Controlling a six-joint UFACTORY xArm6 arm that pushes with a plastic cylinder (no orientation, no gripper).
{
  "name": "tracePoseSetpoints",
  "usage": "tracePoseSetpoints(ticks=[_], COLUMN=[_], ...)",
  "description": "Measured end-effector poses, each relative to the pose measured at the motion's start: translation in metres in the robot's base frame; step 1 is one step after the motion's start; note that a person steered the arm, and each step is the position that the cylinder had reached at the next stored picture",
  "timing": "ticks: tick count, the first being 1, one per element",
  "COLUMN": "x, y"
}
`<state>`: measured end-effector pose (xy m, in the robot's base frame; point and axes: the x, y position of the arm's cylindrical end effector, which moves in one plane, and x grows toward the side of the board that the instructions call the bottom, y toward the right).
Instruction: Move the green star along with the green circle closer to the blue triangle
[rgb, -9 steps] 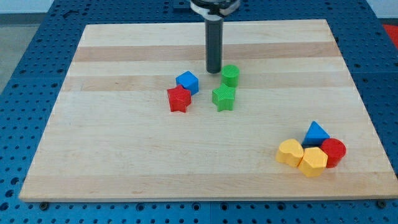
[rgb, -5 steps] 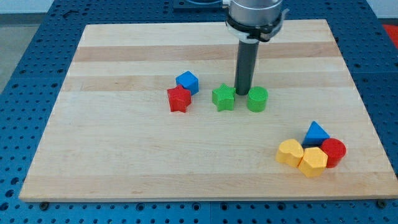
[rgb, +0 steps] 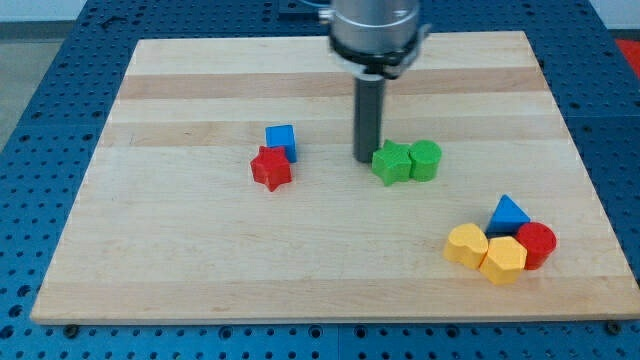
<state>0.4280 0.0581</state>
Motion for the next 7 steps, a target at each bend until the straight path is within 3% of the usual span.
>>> tracePoseSetpoints(ticks=[1, 4, 7], x=[0.002, -0.007, 0.032], y=[0.029, 0.042, 0.074])
